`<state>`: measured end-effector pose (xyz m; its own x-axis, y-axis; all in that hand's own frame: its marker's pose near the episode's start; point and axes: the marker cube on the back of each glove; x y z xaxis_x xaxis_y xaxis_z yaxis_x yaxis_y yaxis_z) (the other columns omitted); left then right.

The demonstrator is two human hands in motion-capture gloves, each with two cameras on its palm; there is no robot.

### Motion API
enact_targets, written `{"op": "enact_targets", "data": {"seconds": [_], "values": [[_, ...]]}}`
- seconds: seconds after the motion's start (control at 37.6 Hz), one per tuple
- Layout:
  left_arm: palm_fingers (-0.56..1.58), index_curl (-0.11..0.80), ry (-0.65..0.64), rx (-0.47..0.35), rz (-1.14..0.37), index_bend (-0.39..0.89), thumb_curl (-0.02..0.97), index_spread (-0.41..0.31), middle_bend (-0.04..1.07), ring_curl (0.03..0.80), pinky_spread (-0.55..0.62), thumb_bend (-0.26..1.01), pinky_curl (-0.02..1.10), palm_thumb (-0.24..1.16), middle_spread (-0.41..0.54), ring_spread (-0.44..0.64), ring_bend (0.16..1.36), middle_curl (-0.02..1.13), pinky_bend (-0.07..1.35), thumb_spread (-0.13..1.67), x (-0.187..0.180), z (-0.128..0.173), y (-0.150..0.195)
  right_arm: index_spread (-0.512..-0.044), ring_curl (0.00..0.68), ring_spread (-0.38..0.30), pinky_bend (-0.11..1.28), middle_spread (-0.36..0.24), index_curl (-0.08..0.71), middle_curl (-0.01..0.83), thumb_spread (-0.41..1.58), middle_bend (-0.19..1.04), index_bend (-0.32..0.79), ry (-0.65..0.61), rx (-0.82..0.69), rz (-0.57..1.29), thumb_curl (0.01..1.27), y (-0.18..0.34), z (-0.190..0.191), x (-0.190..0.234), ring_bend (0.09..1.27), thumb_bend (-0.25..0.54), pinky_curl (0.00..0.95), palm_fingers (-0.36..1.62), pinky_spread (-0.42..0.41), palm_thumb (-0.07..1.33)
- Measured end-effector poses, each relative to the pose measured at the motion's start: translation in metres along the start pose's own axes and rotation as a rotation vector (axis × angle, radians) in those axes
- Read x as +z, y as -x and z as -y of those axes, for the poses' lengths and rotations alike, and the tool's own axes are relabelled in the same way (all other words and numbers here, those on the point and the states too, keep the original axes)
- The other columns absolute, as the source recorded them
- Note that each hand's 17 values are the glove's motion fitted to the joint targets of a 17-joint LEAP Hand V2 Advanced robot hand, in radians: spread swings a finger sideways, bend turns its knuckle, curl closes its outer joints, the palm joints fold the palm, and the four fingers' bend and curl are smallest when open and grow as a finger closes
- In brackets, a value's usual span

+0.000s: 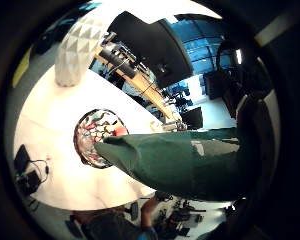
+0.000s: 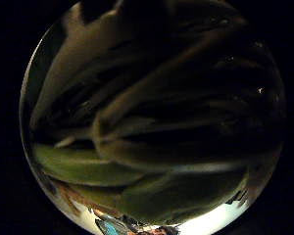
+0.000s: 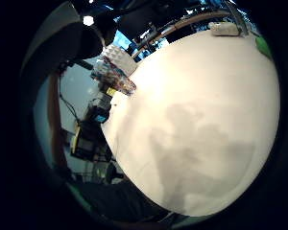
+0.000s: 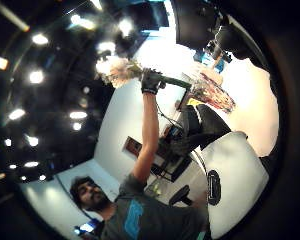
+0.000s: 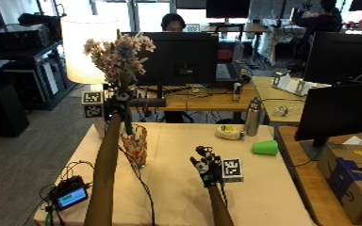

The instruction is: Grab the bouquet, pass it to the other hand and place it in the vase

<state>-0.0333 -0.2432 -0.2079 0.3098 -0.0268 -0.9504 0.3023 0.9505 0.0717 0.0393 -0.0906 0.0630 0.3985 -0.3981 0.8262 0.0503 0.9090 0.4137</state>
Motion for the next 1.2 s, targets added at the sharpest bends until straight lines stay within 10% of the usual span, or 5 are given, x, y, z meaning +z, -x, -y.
{"op": "enact_targets", "data": {"seconds": [0.32,0.8,0.98,1.2], "values": [[1.23,0.589,0.034,-0.07,0.008,0.24,0.711,-0.303,0.52,0.466,-0.31,-0.04,0.45,0.87,-0.326,-0.34,0.63,0.57,0.28,0.46,0.001,0.058,0.096,-0.289,0.389,-0.093,0.35,-0.138,0.284,0.446,1.04,0.28,0.12,0.009,0.139,-0.03,0.5,0.005,-0.007,0.002,0.37,-0.021,0.351,0.86,0.267,0.81],[1.17,0.6,0.133,-0.077,-0.052,0.21,0.669,-0.302,0.47,0.46,-0.28,-0.03,0.45,0.85,-0.316,-0.33,0.58,0.57,0.21,0.62,0.001,0.063,0.13,-0.289,0.392,-0.089,0.3,-0.142,0.285,0.446,1.04,0.26,0.12,0.043,0.026,-0.001,0.49,0.003,-0.005,0.016,0.35,-0.021,0.354,0.86,0.274,0.82],[0.06,0.424,0.222,-0.02,0.032,-0.11,0.578,-0.073,0.16,0.512,0.13,-0.07,0.54,0.7,-0.069,-0.06,0.6,0.55,0.43,0.76,-0.012,0.051,0.14,-0.29,0.393,-0.085,0.28,-0.143,0.285,0.446,1.04,0.26,0.12,0.044,0.085,-0.029,0.49,0.008,-0.009,0.016,0.34,-0.021,0.355,0.86,0.274,0.82],[-0.13,0.234,0.158,0.081,0.065,-0.05,0.487,0.087,0.16,0.397,0.39,-0.07,0.47,0.57,0.218,0.26,0.64,0.39,0.59,0.8,-0.048,0.03,0.129,-0.29,0.393,-0.082,0.27,-0.144,0.285,0.448,1.04,0.25,0.12,0.058,-0.021,0.006,0.49,0.018,-0.007,0.023,0.34,-0.02,0.358,0.86,0.281,0.82]]}}
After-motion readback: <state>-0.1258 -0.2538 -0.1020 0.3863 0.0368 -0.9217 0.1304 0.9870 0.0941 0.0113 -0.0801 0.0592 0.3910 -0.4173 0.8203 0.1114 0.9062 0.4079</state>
